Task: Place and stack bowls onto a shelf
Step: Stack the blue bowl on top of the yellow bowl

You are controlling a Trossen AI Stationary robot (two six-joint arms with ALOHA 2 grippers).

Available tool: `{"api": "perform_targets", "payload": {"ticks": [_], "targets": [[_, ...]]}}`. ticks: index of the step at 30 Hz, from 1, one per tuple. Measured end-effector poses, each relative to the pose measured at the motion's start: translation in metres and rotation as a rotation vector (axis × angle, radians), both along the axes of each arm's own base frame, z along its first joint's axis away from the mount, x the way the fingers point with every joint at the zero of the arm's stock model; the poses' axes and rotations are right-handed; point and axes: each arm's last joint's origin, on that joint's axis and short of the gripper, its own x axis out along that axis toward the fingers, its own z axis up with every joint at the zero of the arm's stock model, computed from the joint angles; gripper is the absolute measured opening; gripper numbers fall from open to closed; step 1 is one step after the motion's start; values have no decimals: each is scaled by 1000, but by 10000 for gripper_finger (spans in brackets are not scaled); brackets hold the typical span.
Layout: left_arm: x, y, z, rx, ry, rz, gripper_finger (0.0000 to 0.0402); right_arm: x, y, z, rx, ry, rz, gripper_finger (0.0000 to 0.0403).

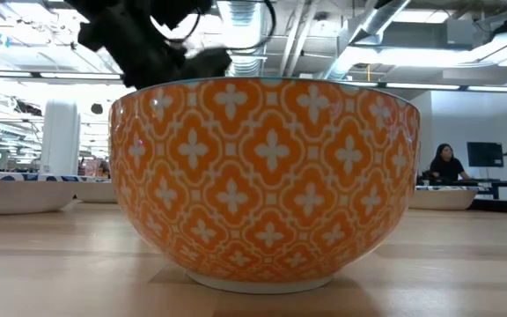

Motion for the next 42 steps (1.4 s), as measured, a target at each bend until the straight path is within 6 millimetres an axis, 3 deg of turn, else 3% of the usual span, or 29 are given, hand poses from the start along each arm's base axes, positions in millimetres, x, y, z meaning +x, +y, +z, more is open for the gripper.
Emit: {"api": "perform_targets", "payload": {"ticks": [8,14,18,24,29,33,42], "targets": [[32,-1,-17,12,57,-21,171,-3,7,-2,-11,46,-4,188],[45,5,-27,1,174,22,160,-4,8,-3,-8,64,3,188],[48,7,-29,-2,217,24,116,-4,8,-3,-8,69,5,188],[49,7,-27,-16,208,19,15,-4,8,-3,-15,79,16,188],[54,6,-20,-39,195,5,7,-5,8,-4,-16,92,23,188],[58,5,-2,-12,215,-40,4,-13,12,-2,-20,90,22,188],[78,9,101,170,195,-190,2,-44,27,6,-34,38,-13,188]]}}
